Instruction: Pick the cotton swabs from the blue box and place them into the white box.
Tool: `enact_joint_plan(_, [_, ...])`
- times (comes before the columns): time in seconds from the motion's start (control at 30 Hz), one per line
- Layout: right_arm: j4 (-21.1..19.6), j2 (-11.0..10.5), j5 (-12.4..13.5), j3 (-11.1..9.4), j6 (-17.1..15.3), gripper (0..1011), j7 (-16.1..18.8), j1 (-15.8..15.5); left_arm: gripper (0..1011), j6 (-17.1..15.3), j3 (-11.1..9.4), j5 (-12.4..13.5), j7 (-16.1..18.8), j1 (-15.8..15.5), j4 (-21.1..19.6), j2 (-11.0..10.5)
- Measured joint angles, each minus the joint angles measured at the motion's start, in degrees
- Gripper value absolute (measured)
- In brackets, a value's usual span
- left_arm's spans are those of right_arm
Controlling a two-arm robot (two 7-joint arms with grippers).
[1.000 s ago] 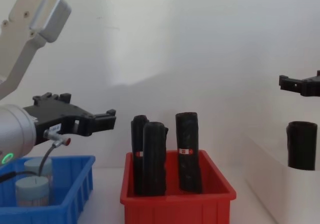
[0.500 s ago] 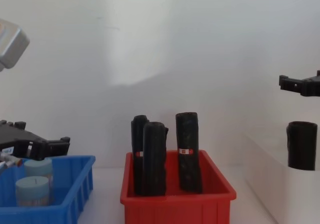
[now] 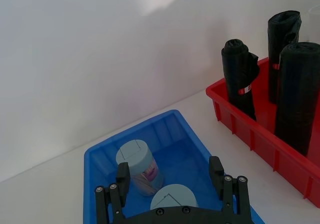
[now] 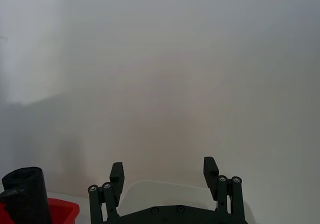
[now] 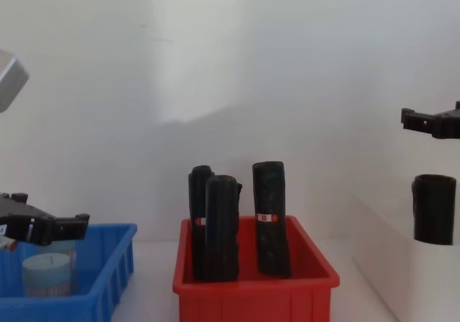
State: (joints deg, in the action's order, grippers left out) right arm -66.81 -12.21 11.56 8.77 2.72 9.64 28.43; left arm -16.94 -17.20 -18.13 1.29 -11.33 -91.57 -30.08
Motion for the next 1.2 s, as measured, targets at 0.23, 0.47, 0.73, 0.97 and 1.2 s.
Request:
enact_joint_plan(0.23, [0.00,0.00,0.00,0.00,0.00,1002,0.00,0.00,1003,-0.96,0.19,-0.59,-1.27,-0.28,1.25,0.26])
enact_joint_plan(0.47, [0.00,0.00,0.00,0.00,0.00,1002,0.00,0.00,1003,-1.61,0.21,-0.90,-2.11,-0.56,2.97,0.72])
enact_joint_plan(0.73, [0.00,0.00,0.00,0.00,0.00,1002,-0.01,0.00,1003,-1.83,0.21,-0.94,-2.41,-0.93,5.01,1.33])
enact_joint_plan(0.97, [0.00,0.00,0.00,0.00,0.00,1001,-0.01,0.00,1003,-1.15,0.28,-0.68,-1.66,-1.05,5.94,1.72])
enact_joint_plan(1.2, [-0.01,0.00,0.00,0.00,0.00,1002,0.00,0.00,1003,-0.91,0.44,-0.60,-1.48,-1.20,6.74,2.01])
